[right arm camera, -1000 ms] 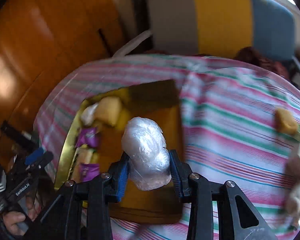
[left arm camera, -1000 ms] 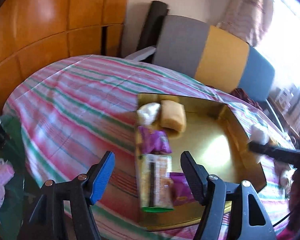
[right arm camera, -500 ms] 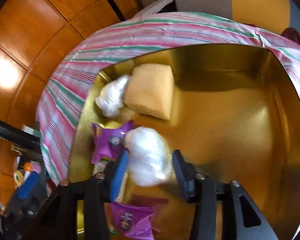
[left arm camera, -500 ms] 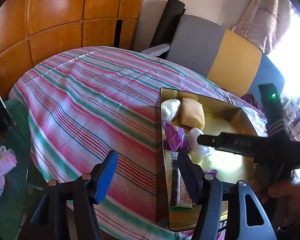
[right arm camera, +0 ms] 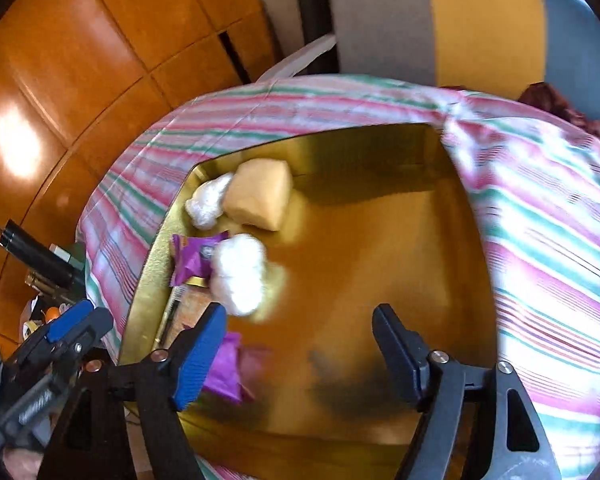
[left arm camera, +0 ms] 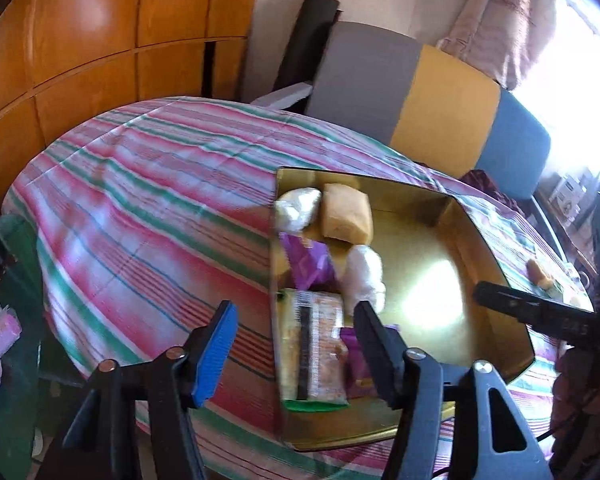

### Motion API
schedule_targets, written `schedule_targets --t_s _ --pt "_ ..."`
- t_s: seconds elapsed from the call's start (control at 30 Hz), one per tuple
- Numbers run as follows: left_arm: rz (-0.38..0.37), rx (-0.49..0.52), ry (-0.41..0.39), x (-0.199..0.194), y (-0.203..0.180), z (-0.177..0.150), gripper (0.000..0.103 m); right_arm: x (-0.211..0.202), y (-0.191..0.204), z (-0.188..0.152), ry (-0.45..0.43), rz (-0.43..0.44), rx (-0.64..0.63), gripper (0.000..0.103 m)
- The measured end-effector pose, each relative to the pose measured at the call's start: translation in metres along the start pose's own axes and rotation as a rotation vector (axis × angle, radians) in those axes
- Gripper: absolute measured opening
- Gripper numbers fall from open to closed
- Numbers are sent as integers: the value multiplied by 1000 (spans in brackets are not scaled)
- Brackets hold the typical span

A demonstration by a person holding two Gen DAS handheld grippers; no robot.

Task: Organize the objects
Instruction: 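Carry the white bag into the gold tray and open the right gripper, then grasp the grey knitted sock bundle with the left gripper and lift it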

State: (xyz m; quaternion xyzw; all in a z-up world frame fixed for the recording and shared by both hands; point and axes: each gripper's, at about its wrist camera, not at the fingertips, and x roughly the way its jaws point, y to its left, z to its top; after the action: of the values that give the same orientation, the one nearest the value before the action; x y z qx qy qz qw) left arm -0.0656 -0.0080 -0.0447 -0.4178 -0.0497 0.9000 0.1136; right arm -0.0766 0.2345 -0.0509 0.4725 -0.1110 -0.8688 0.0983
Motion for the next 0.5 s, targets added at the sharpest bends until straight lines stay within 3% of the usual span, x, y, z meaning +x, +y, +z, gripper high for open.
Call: schedule_targets --t_s 0.27,0.5 --pt "-79 133 1 -4 -59 4 54 -72 -83 -23 -102 -90 144 81" --pt "-194 290 36 -3 -135 2 54 -143 -187 -52 -173 -247 315 86"
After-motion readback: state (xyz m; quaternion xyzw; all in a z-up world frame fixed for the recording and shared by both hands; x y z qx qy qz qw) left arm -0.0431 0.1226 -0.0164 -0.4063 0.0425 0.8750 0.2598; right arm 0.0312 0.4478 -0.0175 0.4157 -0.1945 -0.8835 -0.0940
